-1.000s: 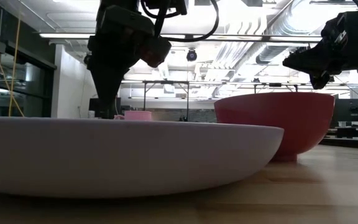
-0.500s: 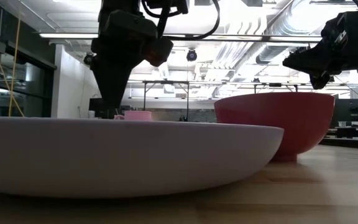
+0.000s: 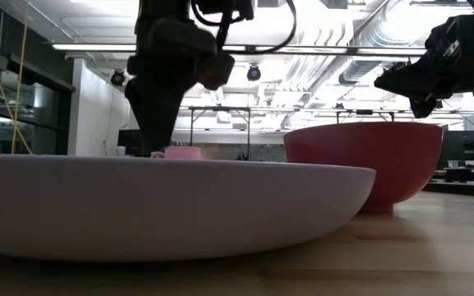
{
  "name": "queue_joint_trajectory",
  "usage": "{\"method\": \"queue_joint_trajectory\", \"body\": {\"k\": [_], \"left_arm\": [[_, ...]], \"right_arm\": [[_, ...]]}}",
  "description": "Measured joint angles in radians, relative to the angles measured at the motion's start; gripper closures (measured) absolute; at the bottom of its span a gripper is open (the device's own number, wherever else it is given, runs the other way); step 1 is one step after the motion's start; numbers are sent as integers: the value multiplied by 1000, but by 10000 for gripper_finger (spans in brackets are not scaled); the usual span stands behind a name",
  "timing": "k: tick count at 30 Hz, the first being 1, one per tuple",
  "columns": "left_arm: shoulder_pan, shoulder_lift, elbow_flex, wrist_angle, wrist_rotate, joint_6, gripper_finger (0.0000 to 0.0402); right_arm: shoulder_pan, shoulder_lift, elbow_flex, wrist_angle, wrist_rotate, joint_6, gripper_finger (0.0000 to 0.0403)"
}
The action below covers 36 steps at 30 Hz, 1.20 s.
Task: Set up tray
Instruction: Put the blue plate at the bottom of the pink mug on the orange serving tray
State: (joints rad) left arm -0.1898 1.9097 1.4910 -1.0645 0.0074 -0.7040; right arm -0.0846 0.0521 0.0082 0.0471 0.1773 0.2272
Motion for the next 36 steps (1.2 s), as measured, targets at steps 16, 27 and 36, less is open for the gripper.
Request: {"method": "queue_joint_trajectory", "body": {"k": [16, 27, 36], "left_arm": [[0, 76, 1, 12, -10, -4, 204], [0, 128, -3, 19, 35, 26, 214], [0, 137, -1, 14, 27, 26, 256]], "right_arm": [[0, 6, 0, -6, -32, 0, 402], [0, 13, 0, -6, -37, 19, 402], [0, 14, 0, -6, -39, 19, 402]]}}
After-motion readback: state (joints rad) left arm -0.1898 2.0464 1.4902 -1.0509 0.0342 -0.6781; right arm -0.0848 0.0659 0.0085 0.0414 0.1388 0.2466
